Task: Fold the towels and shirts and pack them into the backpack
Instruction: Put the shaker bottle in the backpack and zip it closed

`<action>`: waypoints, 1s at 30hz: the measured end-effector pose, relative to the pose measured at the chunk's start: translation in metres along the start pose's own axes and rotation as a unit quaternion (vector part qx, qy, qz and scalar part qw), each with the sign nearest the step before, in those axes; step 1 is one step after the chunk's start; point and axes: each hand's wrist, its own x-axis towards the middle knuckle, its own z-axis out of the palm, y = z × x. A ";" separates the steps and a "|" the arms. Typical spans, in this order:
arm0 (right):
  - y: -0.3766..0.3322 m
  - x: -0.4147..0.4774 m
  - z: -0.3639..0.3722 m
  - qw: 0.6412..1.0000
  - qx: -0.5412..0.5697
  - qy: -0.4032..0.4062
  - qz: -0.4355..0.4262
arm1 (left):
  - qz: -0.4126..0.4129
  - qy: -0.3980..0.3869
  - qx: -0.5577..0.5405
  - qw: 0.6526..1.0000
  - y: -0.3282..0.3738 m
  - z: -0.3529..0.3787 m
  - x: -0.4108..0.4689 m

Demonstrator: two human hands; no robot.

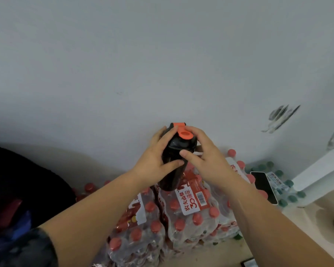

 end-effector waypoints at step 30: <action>-0.080 -0.037 0.289 0.955 -0.020 -0.284 -0.084 | -0.003 0.319 0.170 0.932 0.003 -0.240 -0.206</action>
